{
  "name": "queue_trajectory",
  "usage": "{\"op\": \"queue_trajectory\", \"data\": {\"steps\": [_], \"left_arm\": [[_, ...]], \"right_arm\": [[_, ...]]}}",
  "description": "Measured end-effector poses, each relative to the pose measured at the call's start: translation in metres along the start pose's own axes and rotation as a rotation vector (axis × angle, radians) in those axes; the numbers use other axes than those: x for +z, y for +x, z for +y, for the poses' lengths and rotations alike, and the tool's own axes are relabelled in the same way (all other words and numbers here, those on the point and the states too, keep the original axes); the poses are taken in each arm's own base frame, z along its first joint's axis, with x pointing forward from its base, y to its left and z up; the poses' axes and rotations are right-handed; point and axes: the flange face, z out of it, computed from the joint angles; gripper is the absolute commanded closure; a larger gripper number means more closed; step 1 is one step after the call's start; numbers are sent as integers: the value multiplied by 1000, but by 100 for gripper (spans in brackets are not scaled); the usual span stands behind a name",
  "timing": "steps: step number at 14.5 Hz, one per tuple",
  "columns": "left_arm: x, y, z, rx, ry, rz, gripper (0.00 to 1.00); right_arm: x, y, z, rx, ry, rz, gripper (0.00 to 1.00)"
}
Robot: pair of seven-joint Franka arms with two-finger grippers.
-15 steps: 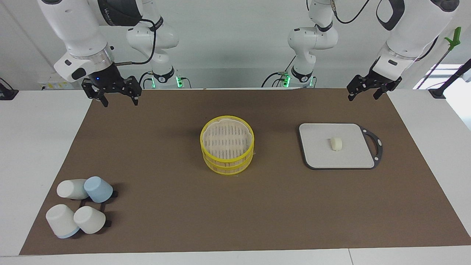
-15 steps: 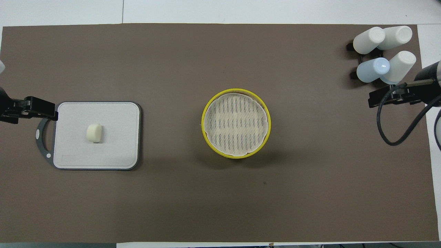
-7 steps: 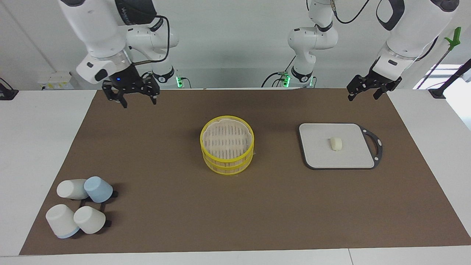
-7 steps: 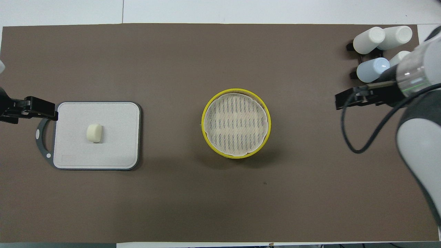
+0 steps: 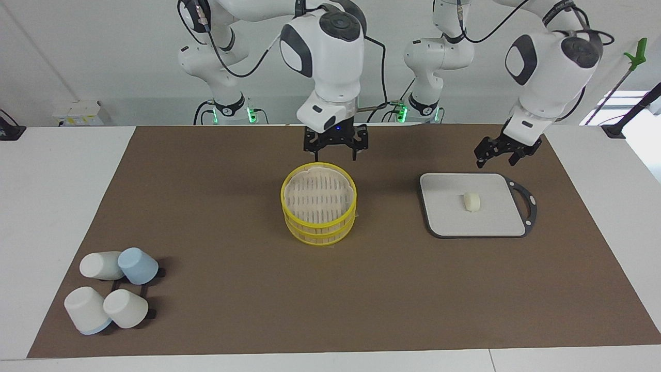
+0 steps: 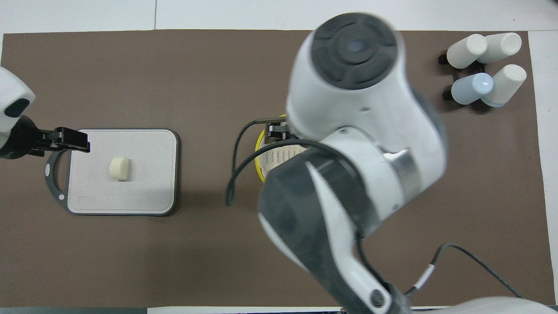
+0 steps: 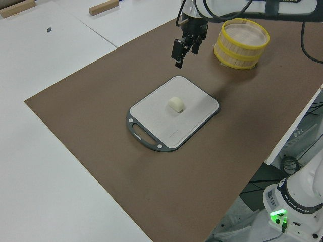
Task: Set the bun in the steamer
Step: 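Reach the right gripper over to the yellow-rimmed steamer lid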
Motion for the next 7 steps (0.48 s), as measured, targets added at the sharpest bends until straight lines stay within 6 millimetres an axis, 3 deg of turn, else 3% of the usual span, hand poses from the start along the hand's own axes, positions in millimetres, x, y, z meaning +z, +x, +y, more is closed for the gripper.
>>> {"op": "queue_trajectory", "data": {"steps": [4, 7], "left_arm": [[97, -11, -2, 2, 2, 23, 0], [137, -12, -2, 22, 5, 41, 0]], "right_arm": [[43, 2, -3, 1, 39, 56, 0], [73, -15, 4, -7, 54, 80, 0]]}}
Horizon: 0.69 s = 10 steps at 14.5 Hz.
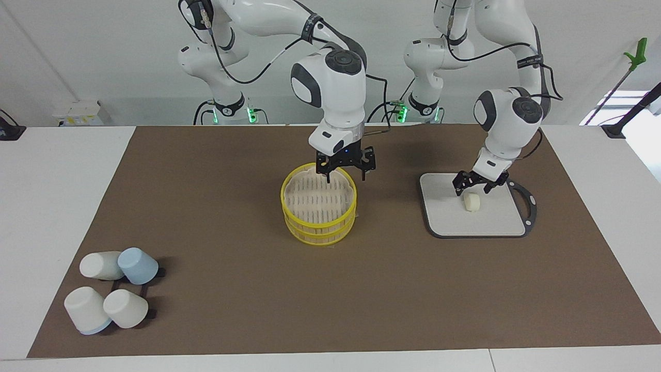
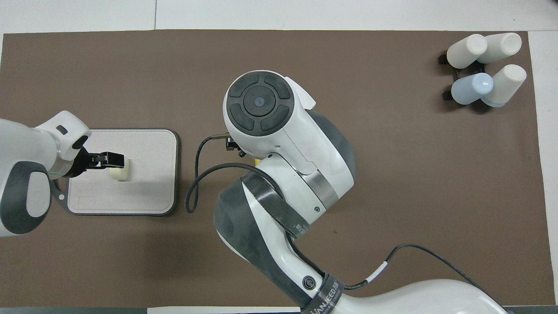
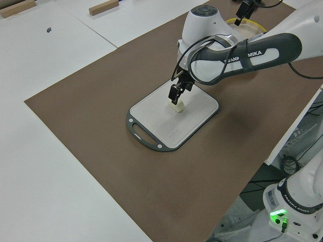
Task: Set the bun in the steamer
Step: 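Reach the right gripper over to the yellow-rimmed steamer lid, then grasp the white bun with the left gripper while the right gripper grips the lid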
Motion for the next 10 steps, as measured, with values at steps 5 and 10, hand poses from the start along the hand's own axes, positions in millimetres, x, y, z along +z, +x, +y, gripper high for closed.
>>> {"op": "queue_trajectory", "data": {"steps": [5, 10], "left_arm": [[6, 2, 0, 22, 1, 22, 10], [12, 2, 0, 77, 3, 41, 15]], "right_arm": [[41, -47, -30, -100, -41, -21, 0], [70, -42, -29, -103, -46, -13, 34]]}}
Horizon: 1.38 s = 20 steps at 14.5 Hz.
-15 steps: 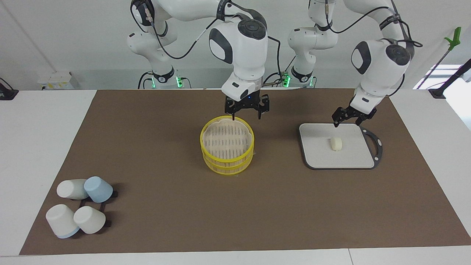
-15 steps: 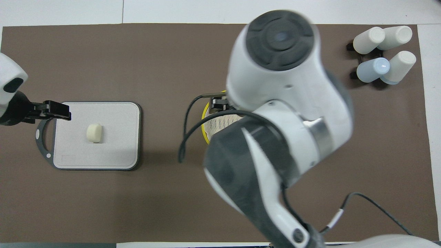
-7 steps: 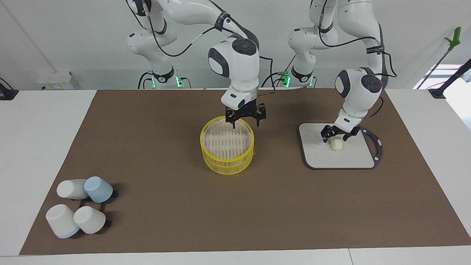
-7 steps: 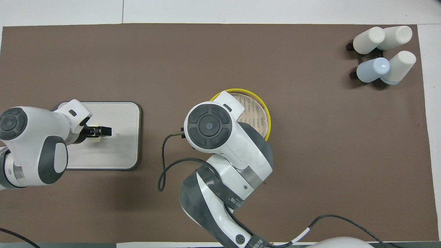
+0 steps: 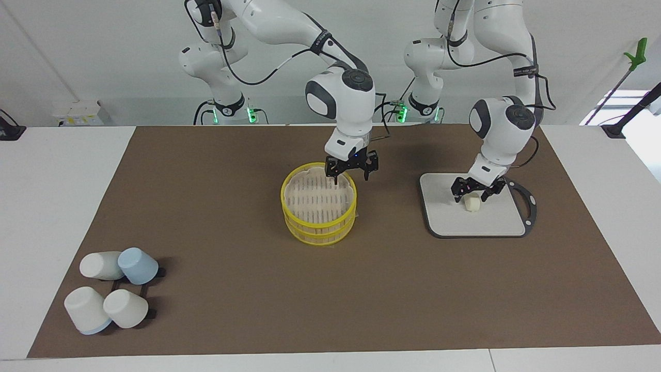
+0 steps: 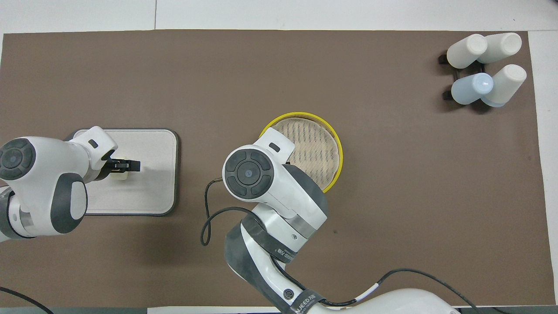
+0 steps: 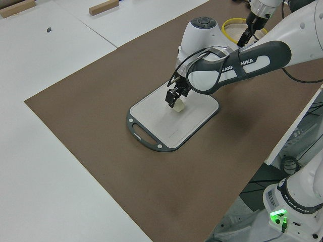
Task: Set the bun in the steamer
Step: 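Grasp the white bun with the left gripper while the right gripper grips the lid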
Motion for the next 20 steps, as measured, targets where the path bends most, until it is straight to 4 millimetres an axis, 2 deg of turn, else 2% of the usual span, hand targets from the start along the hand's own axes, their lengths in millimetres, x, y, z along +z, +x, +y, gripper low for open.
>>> {"op": "queue_trajectory", "data": {"steps": [1, 4, 6, 10, 11, 14, 16, 20], "left_arm": [[2, 0, 0, 2, 1, 5, 18], [7, -3, 0, 4, 1, 10, 45], [8, -4, 0, 5, 1, 10, 57], [4, -1, 0, 5, 1, 14, 57], [-1, 4, 0, 5, 1, 5, 57], [-35, 25, 0, -15, -3, -33, 57], [-63, 40, 8, -58, -5, -52, 57], [-123, 61, 65, -121, -3, -95, 57]], "right_arm": [[0, 0, 0, 0, 0, 0, 38], [0, 0, 0, -1, 0, 0, 42], [0, 0, 0, -1, 1, 1, 49], [0, 0, -1, -1, 1, 1, 61], [-1, 0, -1, -1, 1, 1, 68], [-1, 0, -1, -1, 1, 1, 86], [-1, 0, -1, -1, 3, 1, 92], [-15, 5, 1, 6, -12, -15, 92]]}}
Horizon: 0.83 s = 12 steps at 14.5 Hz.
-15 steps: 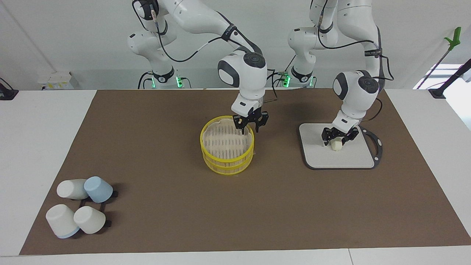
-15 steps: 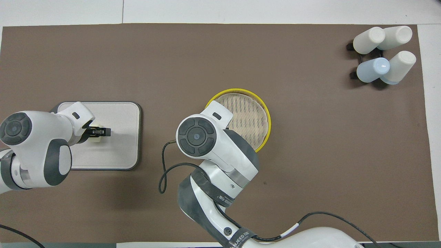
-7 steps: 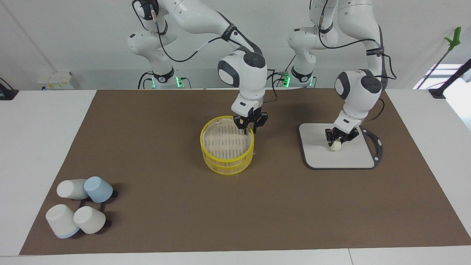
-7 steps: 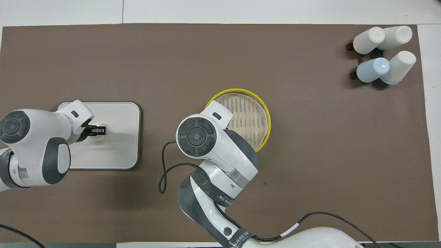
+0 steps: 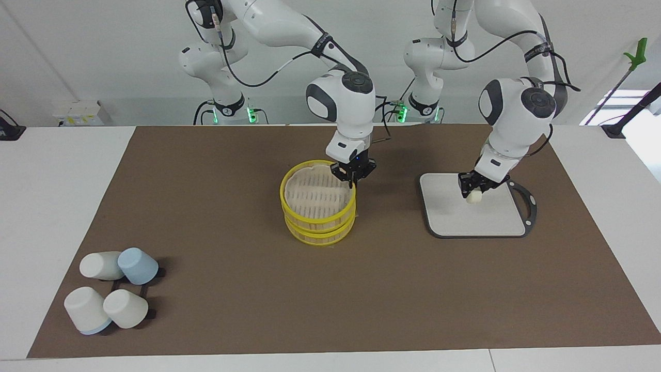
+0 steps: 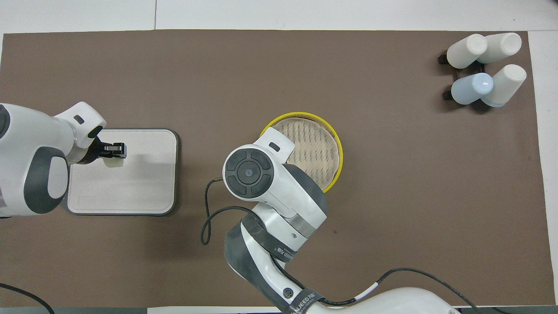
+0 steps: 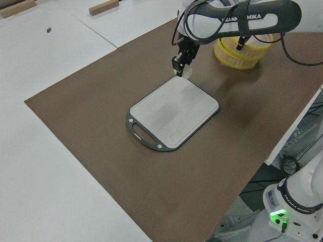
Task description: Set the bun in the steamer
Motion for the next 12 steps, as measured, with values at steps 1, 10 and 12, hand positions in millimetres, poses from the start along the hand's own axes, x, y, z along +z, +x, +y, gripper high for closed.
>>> {"op": "queue_trajectory", "data": {"steps": [1, 10, 12], "left_arm": [[-11, -1, 13, -9, 1, -4, 57], [-30, -60, 246, -218, -57, 62, 57], [-5, -79, 312, -239, -82, 74, 57]], "right_arm": [[-15, 7, 6, 11, -20, -22, 92], [-115, 100, 302, -198, -2, -181, 92], [-105, 102, 353, -233, 17, -204, 92]]}}
